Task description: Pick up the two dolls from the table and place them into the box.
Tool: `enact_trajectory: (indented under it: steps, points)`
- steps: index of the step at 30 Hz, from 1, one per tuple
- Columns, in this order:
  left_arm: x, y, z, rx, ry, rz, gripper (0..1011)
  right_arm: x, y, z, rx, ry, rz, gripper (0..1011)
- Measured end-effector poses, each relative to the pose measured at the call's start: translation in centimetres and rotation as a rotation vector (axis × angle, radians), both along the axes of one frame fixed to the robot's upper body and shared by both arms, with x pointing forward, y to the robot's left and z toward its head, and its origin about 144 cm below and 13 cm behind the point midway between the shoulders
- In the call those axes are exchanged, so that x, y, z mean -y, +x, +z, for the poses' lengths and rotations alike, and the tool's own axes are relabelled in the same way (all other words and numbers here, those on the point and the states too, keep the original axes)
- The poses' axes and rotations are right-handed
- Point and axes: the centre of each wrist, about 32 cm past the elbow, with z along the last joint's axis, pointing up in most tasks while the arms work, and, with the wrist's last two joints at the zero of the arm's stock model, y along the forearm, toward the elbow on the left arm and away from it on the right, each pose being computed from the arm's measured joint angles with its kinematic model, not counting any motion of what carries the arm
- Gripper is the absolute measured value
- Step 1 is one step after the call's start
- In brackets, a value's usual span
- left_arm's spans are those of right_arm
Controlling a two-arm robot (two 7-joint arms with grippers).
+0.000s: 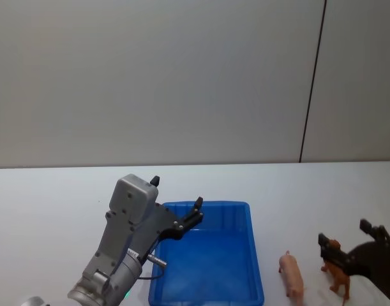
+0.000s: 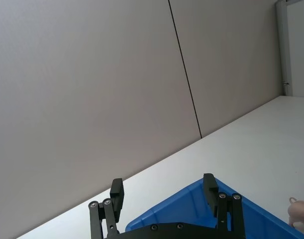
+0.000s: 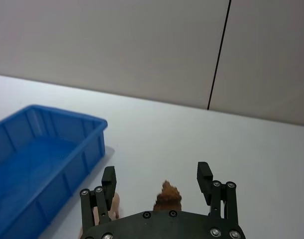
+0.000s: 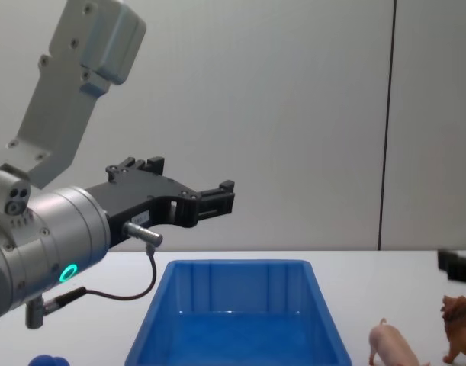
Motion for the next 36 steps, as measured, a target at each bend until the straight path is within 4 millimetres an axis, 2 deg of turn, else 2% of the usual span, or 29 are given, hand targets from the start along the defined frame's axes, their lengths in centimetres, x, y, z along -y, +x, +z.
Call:
enact_trajectory:
  steps: [12,24,26,33,34,36]
  points:
    - [0.0,0.0,0.0,0.0,0.0,0.0,1003,1.9,0.7,-1.8,-0.132,-0.027,0.013,1001]
    - [0.0,0.0,0.0,0.0,0.0,0.0,1003,2.3,1.5,-3.2,-0.215,-0.029,0.033,995]
    - [0.0,0.0,0.0,0.0,0.0,0.0,1003,2.2,1.6,-3.3,-0.223,-0.03,0.034,976]
    - [0.0,0.0,0.0,0.0,0.0,0.0,1003,2.0,2.1,-3.6,-0.249,-0.031,0.04,790]
    - [0.0,0.0,0.0,0.0,0.0,0.0,1003,1.9,2.2,-3.6,-0.252,-0.03,0.041,735]
    - [0.0,0.0,0.0,0.0,0.0,0.0,1003,1.9,2.3,-3.7,-0.255,-0.029,0.04,704]
